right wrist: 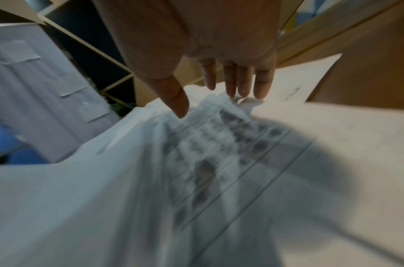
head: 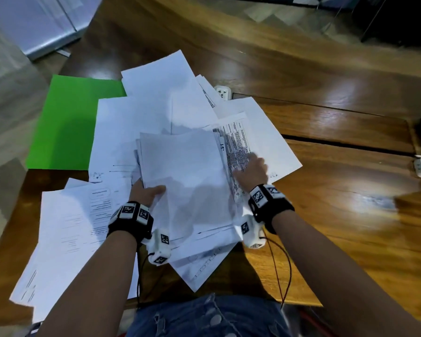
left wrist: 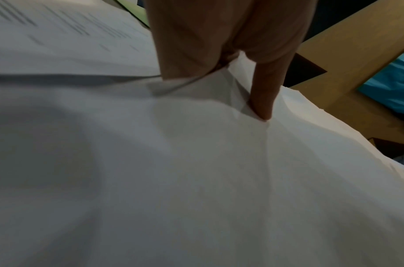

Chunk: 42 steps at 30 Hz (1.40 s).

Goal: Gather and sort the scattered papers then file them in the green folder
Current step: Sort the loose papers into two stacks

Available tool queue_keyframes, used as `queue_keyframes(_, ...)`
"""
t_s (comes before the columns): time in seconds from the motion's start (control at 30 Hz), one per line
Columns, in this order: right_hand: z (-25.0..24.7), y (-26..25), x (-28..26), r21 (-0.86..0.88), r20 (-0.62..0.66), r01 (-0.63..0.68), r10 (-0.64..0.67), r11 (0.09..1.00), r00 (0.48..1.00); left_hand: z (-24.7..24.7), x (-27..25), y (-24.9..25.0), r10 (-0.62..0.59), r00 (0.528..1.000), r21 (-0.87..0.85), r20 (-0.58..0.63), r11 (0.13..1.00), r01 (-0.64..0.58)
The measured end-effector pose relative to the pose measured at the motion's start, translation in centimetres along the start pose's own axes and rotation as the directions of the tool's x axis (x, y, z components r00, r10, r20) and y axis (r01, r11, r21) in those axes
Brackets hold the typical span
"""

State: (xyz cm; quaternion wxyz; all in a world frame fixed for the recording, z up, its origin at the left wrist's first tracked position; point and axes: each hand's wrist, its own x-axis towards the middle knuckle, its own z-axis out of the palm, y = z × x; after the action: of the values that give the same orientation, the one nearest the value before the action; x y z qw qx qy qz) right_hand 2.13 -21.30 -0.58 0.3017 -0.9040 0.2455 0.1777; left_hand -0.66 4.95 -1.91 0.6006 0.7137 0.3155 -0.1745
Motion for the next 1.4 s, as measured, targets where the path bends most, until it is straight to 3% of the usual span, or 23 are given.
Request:
queue_keyframes(0.1,-3.2,1.3,3.0,0.065,-0.098,-0.101,0.107,0.993,0.989,-0.1,0.4,-0.5,-0.023,1.000,-0.036,-0.018,0.999,0.022)
queue_keyframes(0.3,-4.8,2.7,5.0,0.122,0.195,-0.125,0.100,0.985,0.976,-0.4,1.2,-1.0,-0.057,0.998,-0.105,0.013,0.993,0.058)
queue_keyframes(0.43,-4.8,2.3,5.8,0.060,0.108,-0.008,0.002,0.998,0.994,-0.3,1.3,-1.0,-0.074,0.997,-0.210,0.010,0.975,0.074)
queue_keyframes(0.57,-7.6,1.9,8.1,0.089,0.037,-0.046,0.043,0.995,0.998,-1.1,1.7,-0.6,-0.050,0.999,-0.271,0.016,0.961,0.052)
queue_keyframes(0.7,-9.8,1.7,10.4,-0.157,0.019,-0.088,0.093,0.984,0.996,-2.1,2.3,0.7,-0.037,0.999,-0.289,-0.010,0.957,0.032)
queue_keyframes(0.77,-10.2,1.6,10.7,-0.166,0.034,-0.128,0.135,0.978,0.990,-2.4,2.4,1.3,-0.034,0.999,-0.301,-0.018,0.953,0.027)
queue_keyframes(1.13,-9.2,2.1,9.6,0.071,0.091,-0.162,0.155,0.984,0.984,-1.7,3.1,0.6,-0.049,0.989,-0.126,-0.138,0.992,0.032)
queue_keyframes(1.23,-9.0,2.9,9.0,0.022,0.098,-0.191,0.188,0.981,0.977,-1.7,2.9,0.7,-0.036,0.989,-0.069,-0.141,0.997,0.027)
queue_keyframes(1.33,-8.3,3.9,8.6,-0.075,0.025,-0.224,0.226,0.972,0.974,-1.7,2.0,1.5,-0.028,0.989,-0.019,-0.142,0.999,0.026)
queue_keyframes(1.4,-8.1,4.1,8.5,-0.020,0.040,-0.236,0.236,0.972,0.971,-1.9,1.5,1.6,-0.013,0.990,0.019,-0.143,1.000,0.016)
